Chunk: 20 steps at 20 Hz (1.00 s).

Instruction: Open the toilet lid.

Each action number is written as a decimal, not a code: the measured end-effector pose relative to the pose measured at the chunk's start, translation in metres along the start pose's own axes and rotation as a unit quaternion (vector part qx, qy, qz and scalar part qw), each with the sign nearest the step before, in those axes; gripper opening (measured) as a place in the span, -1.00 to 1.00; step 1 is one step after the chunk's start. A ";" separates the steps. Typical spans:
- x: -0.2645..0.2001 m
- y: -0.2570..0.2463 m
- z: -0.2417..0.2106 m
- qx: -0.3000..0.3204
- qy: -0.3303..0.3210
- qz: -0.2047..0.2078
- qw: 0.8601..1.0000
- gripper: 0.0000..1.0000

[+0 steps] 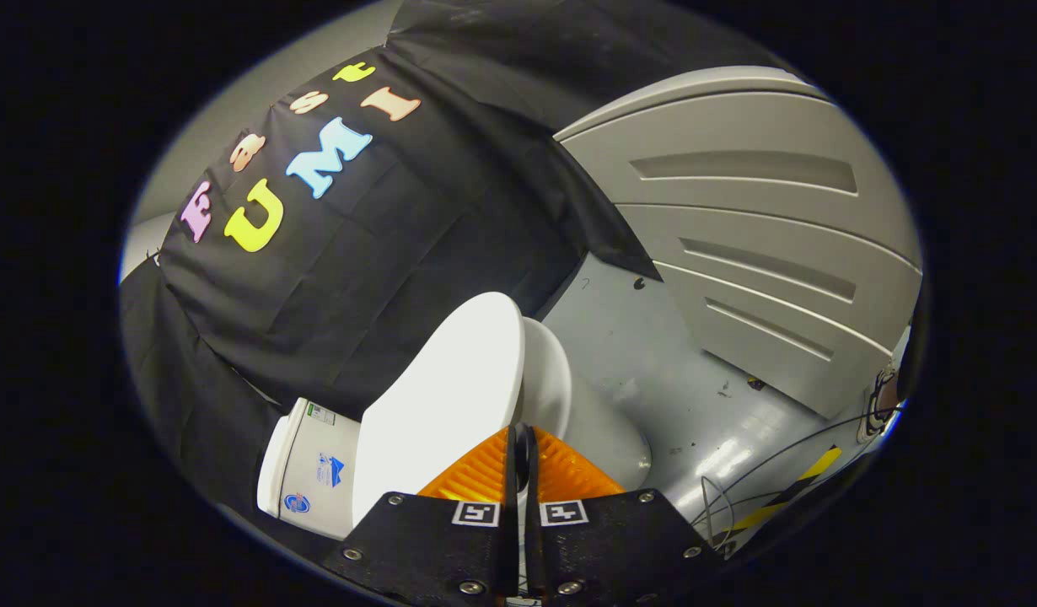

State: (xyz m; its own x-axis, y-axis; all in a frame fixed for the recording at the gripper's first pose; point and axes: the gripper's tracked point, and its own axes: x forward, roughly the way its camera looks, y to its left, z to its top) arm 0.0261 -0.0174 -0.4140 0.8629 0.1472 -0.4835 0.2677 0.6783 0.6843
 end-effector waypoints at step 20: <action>-0.069 0.169 0.064 -0.238 -0.108 0.027 0.965 -0.94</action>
State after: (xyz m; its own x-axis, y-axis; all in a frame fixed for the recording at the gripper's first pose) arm 0.0394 0.0409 -0.2300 0.9530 0.0730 -0.2940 0.0371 0.9350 0.3526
